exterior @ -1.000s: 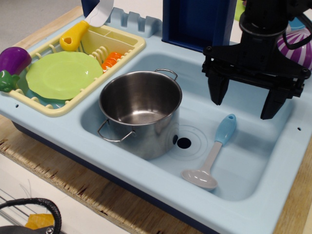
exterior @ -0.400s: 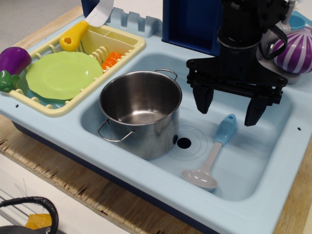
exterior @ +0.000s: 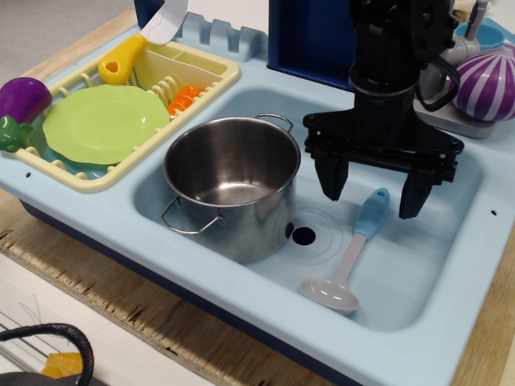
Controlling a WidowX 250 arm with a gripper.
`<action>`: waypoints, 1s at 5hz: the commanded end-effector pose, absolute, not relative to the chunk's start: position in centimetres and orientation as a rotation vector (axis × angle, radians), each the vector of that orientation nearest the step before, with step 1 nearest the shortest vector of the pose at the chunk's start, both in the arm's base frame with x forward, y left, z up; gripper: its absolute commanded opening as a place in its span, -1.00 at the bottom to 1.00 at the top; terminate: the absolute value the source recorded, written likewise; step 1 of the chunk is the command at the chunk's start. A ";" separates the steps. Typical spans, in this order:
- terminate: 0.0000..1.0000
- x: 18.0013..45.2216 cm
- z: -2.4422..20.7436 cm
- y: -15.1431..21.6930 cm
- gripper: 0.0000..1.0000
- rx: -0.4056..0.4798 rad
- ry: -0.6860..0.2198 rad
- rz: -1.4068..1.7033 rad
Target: Put spoon in pot
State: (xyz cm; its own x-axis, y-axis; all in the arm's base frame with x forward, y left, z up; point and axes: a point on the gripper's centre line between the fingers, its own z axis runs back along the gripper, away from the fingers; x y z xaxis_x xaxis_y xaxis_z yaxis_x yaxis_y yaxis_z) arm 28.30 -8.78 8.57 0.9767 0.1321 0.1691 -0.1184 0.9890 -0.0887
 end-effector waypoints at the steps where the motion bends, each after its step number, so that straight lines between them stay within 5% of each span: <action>1: -1.00 28.5 8.4 -8.3 1.00 -0.105 -0.204 0.137; 3: -1.00 28.0 6.4 -8.8 1.00 -0.129 -0.195 0.158; 4: -1.00 27.9 6.0 -9.2 -1.00 -0.102 -0.172 0.171; 5: -1.00 28.0 7.0 -9.5 -1.00 -0.077 -0.144 0.174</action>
State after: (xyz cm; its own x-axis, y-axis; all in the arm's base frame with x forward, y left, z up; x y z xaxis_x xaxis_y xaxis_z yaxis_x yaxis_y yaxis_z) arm 27.38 -9.34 6.47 0.9789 0.1793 0.0978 -0.1733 0.9826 -0.0669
